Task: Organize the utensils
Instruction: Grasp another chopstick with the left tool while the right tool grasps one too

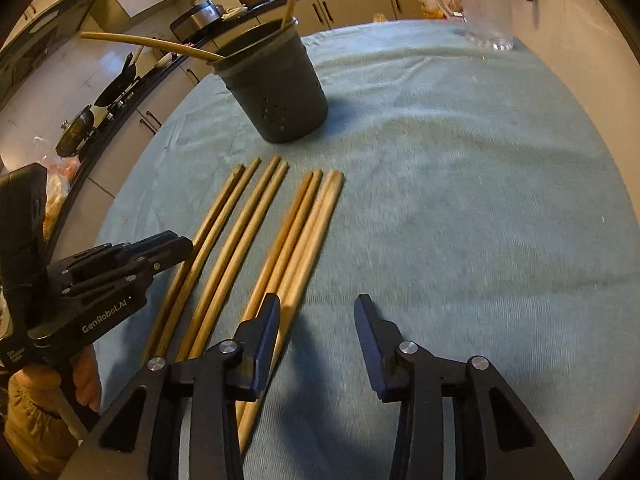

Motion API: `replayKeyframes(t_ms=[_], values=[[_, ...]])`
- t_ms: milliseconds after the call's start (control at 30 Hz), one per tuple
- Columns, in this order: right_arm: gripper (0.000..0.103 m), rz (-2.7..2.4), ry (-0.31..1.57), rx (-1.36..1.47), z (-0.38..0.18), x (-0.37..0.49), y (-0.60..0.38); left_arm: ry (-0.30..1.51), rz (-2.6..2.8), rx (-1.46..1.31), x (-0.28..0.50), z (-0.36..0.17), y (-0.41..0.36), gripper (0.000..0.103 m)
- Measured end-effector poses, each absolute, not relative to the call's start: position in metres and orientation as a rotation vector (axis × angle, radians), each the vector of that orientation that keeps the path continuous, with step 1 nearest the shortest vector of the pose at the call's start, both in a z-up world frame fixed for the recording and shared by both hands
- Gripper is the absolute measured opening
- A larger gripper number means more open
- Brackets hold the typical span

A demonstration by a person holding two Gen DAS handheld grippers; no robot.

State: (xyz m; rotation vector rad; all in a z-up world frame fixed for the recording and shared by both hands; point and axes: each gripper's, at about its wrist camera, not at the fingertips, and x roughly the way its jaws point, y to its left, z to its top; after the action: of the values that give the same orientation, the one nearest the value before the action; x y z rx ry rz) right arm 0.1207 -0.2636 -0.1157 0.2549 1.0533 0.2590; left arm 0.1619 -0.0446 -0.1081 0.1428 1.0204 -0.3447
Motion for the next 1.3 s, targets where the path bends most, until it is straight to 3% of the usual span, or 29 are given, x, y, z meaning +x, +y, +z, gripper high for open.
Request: replayKeyframes(t_ms=[67,233,367,600,1300], values=[[0.038,0.241,1.042,0.211,-0.115,0.125,-0.258,1.018,-0.349,0.155,0.165,-0.109,-0.046,0.02],[0.031,0.217,1.02,0.157,-0.114,0.123,-0.252,1.012,-0.338,0.208,0.165,-0.114,-0.053,0.008],[0.014,0.174,1.012,0.117,-0.116,0.124,-0.253,1.026,-0.339,0.15,0.17,-0.114,-0.047,0.007],[0.014,0.234,1.028,0.267,-0.118,0.126,-0.263,1.034,-0.308,0.126,0.166,-0.114,-0.045,0.007],[0.014,0.197,1.013,0.181,-0.113,0.129,-0.24,1.023,-0.293,0.074,0.159,-0.116,-0.037,0.007]])
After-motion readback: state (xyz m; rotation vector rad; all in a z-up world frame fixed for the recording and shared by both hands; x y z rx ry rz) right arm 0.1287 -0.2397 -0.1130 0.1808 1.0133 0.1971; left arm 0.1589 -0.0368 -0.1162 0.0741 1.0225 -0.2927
